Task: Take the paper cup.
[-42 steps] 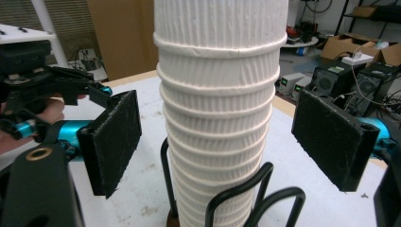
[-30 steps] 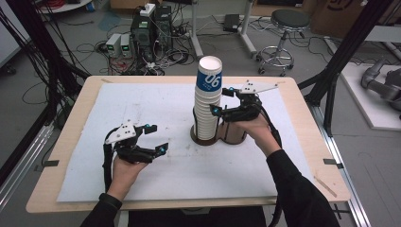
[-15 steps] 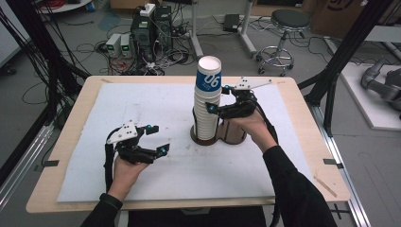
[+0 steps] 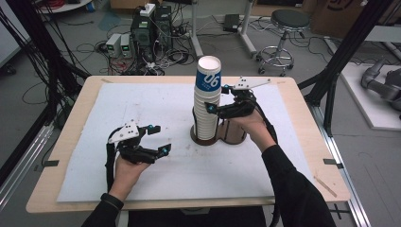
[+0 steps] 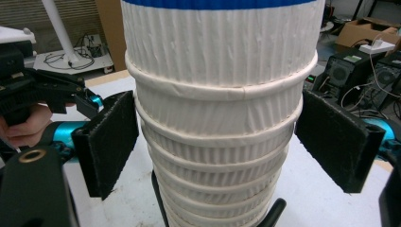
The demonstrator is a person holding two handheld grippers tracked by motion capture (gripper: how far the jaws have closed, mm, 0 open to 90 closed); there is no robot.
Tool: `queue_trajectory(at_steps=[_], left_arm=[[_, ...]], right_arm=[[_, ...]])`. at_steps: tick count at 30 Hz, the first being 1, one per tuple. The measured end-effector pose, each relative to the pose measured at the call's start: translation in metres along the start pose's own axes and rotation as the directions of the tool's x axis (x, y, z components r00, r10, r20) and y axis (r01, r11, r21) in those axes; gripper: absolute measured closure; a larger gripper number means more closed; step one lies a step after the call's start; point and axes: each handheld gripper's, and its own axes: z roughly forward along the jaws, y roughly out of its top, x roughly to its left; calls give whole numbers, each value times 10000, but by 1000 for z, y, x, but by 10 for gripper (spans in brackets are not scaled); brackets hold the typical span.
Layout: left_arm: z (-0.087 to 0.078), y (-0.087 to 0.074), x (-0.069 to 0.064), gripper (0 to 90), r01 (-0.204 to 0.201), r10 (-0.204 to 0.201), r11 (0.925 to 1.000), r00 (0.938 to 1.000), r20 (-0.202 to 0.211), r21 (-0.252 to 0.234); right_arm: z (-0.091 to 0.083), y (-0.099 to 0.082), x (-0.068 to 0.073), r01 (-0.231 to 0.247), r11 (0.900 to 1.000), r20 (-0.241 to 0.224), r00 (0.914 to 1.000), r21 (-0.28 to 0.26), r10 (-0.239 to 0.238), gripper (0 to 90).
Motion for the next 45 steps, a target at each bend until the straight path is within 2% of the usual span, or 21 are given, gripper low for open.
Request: queue_trajectory(at_steps=[3,5,6,11,13,14,15,21,28,36,41,45], left_arm=[[1,7,-1,149,24,-24,9999,10000,30,-106],[3,17,-2,149,108,-104,9997,9997,228,-205],[3,17,-2,149,108,-104,9997,9997,228,-205],[8,38,-4,149,-74,83,9996,9995,317,-272],[11,47,-2,149,-3,15,9995,9993,368,-311],[14,58,-2,149,-65,79,9993,9992,393,-369],[14,58,-2,149,-65,79,9993,9992,393,-369],[25,93,3,138,-159,178,9989,9989,426,-436],[42,131,5,138,-399,427,9978,9977,529,-529],[67,170,5,135,-640,656,9975,9963,557,-304],[79,186,7,135,-622,640,9974,9966,518,-369],[89,194,11,135,-406,425,9987,9972,617,-324]], right_arm=[[0,0,0,16,10000,3,10000,-6,-16,150],[0,0,0,78,10000,10,10000,-18,-78,152],[0,0,0,78,10000,10,10000,-18,-78,152],[0,0,0,121,9999,68,9999,-35,-121,153],[-1,0,0,133,9999,73,9999,-34,-133,153],[-1,0,0,125,9999,77,9999,-16,-125,153],[-1,0,0,125,9999,77,9999,-16,-125,153],[-1,0,0,122,9999,78,9999,-27,-122,153],[1,0,0,151,9999,75,9999,-71,-150,153],[0,0,0,134,9999,68,9999,-91,-134,153],[0,0,0,153,9998,78,9999,-84,-152,153],[-1,0,0,153,9999,71,9999,-79,-152,153]])
